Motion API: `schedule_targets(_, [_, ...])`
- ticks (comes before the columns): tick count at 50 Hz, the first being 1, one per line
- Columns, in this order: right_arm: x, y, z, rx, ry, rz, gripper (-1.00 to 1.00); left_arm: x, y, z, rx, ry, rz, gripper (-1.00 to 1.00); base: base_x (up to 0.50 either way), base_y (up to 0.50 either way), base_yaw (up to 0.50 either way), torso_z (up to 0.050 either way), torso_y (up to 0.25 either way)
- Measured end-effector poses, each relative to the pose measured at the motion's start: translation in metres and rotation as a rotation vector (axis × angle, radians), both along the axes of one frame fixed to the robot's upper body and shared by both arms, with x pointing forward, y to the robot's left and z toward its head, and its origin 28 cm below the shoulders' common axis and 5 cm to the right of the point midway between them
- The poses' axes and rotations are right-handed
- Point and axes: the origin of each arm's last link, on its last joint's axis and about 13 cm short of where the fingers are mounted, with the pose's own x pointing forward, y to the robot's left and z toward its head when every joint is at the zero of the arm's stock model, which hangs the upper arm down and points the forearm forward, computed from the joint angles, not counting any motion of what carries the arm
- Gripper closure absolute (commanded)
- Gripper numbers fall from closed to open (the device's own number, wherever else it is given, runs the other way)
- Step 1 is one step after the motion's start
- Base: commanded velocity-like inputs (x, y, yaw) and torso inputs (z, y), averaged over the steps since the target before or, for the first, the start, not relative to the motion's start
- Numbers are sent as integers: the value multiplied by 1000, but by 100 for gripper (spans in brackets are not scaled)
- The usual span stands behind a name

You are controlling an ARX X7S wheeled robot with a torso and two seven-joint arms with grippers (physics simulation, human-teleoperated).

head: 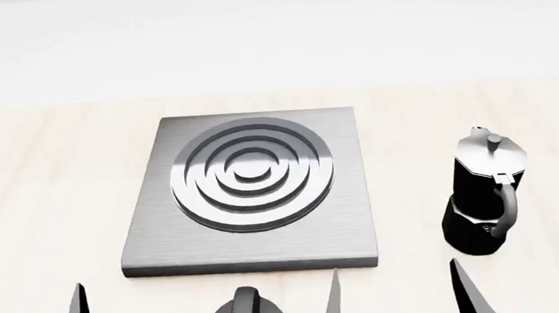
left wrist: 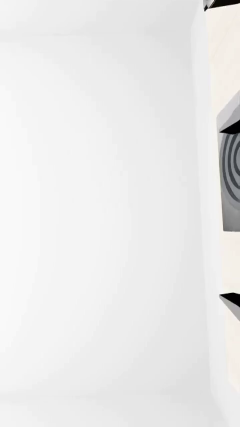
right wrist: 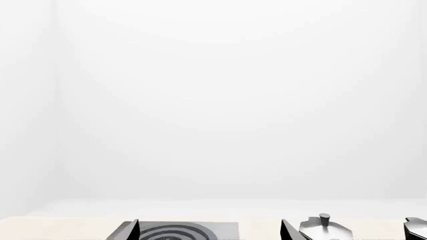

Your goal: Put both moka pots on the stove.

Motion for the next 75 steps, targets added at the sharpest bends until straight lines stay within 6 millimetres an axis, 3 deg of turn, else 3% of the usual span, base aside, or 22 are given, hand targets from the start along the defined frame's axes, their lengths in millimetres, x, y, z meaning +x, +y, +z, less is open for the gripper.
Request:
schedule_targets(10, [1,0,1,-17,18,-7,-100,0,0,0,1,1,-2,-100,0,0,0,0,0])
schedule_targets(19, [11,-1,15,-63,15,-30,-100,0,-1,0,2,1,-2,-100,0,0,0,0,0])
schedule_targets(34, [56,-10,42,-125,65,-55,-100,1,1,0,0,3,2,-100,0,0,0,0,0])
schedule_targets(56, [142,-52,85,-280,276,-87,-100,2,2,-1,-5,5,10,-100,0,0,0,0,0])
schedule_targets(75, [164,-96,107,-306,512,-146,-100,2,3,-2,-8,4,11,-100,0,0,0,0,0])
